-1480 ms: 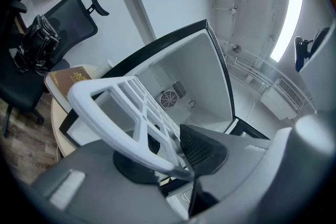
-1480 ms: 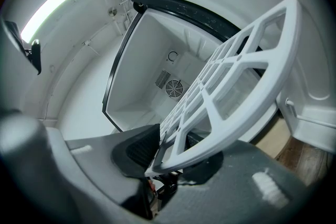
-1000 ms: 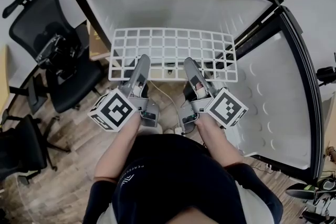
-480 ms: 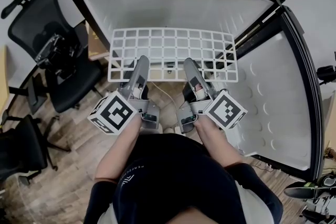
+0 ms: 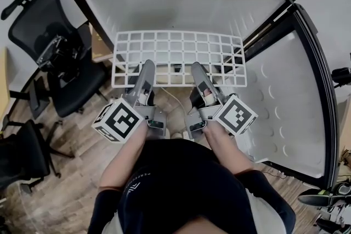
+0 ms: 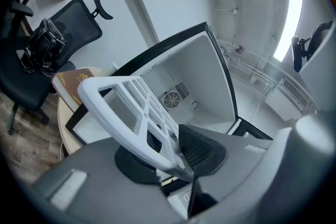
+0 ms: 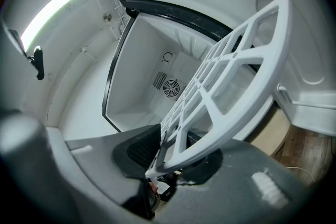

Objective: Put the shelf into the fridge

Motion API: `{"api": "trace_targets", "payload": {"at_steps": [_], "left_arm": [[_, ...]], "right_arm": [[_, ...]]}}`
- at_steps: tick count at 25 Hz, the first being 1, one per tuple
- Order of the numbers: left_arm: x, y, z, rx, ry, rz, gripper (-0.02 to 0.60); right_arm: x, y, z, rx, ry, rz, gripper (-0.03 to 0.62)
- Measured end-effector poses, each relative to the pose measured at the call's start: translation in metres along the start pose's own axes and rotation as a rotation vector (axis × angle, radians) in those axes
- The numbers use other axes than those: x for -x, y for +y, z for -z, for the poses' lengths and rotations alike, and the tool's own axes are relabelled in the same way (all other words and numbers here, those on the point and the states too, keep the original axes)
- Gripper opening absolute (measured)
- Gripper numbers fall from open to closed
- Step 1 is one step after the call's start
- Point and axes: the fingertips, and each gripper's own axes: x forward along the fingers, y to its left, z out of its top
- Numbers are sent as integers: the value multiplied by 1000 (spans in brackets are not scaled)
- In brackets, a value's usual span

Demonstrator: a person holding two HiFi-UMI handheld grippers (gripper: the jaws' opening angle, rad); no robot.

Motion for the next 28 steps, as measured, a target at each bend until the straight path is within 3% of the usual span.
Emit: {"api": "trace_targets", "payload": {"at_steps": [28], "left_arm": [[2, -4, 0, 16, -15, 7, 121]], "right_arm": [[1, 4, -3, 1, 28, -4, 86]]}}
